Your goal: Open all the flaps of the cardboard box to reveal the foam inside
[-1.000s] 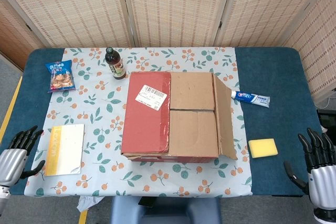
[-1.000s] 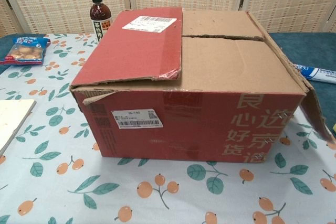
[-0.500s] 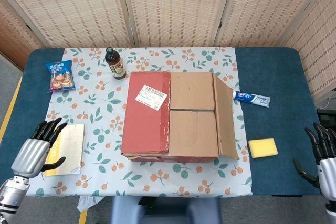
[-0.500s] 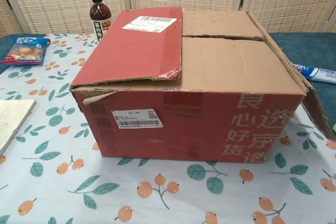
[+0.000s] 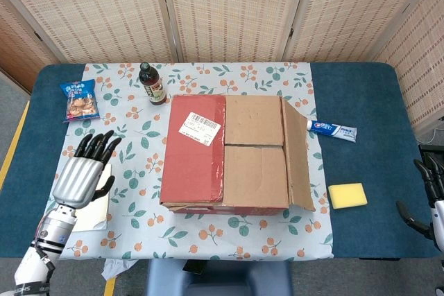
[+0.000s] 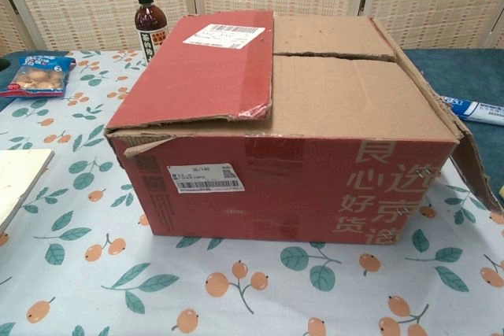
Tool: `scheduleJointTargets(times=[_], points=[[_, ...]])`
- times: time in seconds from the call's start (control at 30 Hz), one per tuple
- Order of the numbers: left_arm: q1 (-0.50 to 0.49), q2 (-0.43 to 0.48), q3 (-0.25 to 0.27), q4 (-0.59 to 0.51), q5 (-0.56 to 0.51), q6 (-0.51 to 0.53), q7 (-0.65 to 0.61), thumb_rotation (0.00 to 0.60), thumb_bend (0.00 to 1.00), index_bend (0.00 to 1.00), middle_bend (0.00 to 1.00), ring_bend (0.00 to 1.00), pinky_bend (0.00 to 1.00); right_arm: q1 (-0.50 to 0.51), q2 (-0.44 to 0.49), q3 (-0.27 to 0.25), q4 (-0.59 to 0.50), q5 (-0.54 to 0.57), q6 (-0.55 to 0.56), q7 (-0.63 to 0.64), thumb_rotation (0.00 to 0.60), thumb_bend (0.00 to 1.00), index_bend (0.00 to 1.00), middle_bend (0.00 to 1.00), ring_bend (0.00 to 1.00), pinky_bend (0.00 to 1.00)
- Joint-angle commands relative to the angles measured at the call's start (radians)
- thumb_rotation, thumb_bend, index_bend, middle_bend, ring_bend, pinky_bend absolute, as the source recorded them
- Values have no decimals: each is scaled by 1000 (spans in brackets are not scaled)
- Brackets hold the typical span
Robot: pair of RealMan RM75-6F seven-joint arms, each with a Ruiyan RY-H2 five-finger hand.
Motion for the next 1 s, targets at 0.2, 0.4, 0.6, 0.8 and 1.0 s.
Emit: scheduleJointTargets(times=[0.2, 0.4, 0.6, 0.8, 1.0], points=[[-85, -76, -5, -121, -100, 25, 193, 600, 471, 27, 40, 0, 0, -2, -2, 4, -2, -4, -6, -5, 600, 377, 0, 0, 0, 0], [-138, -117, 6, -151, -128, 22, 267, 600, 329, 17, 40, 0, 0, 1, 3, 11, -5, 13, -28, 4, 600, 377, 0, 0, 0, 0], [-183, -173, 14, -147, -151, 35, 323, 600, 220, 3, 40, 0, 0, -5, 5, 14, -6, 12, -23, 10, 600, 377, 0, 0, 0, 0], [-217, -217, 36, -165, -154, 52, 381, 600, 207, 0, 40, 0, 0, -6, 6, 16, -7, 17, -31, 13, 600, 377, 0, 0, 0, 0], [-236, -238, 51, -192, -163, 77, 417, 600, 194, 0, 40, 0, 0, -13, 4, 17, -9, 12, -22, 8, 600, 377, 0, 0, 0, 0]])
